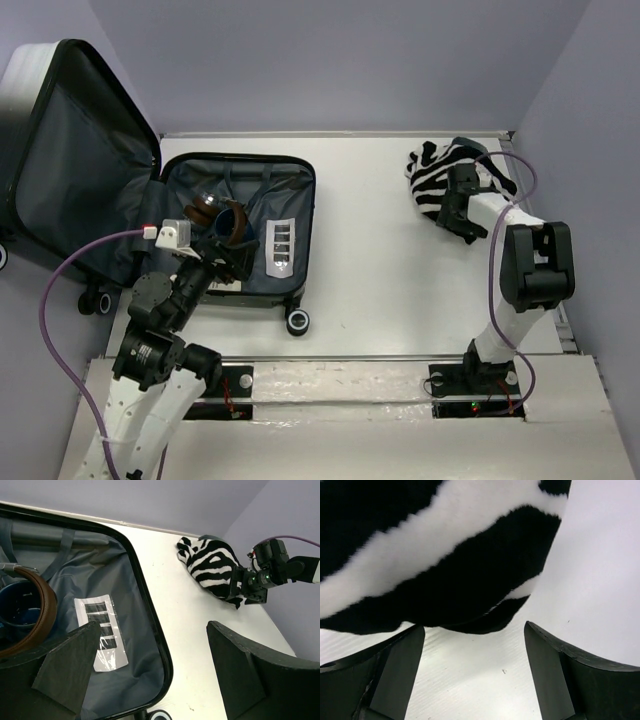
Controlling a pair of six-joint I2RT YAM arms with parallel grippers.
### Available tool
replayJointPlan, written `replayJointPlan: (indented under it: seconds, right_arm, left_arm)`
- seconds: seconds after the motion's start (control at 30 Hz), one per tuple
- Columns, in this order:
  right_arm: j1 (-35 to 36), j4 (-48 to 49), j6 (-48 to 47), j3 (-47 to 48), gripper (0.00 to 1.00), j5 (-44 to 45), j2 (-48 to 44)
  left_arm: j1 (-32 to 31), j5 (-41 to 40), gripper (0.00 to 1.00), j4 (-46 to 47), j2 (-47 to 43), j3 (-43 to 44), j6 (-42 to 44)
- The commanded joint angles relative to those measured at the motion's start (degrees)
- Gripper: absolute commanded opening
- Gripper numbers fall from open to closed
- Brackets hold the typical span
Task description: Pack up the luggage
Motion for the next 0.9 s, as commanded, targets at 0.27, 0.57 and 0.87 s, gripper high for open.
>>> replayJointPlan:
  seconds: [0.27,0.57,0.87]
  right_arm:
    - [-3.1,5.5,0.5,-4.1,0.23,-20.1,0.5]
    - [22.8,10.0,12.4,-14.1,0.16,-26.3,-13.5]
    - [28.9,6.8,13.3,-14.6,0.91,-21.4,-25.6]
  left_arm:
    - [-0.5,0.1,0.99,2.6,1.2,1.4,1.1]
    - [-0.6,-0.3,0.99,3.2,3.0,1.8,0.8]
    - [-0.7,12.0,0.99,5.1,11.4,5.8,-4.6]
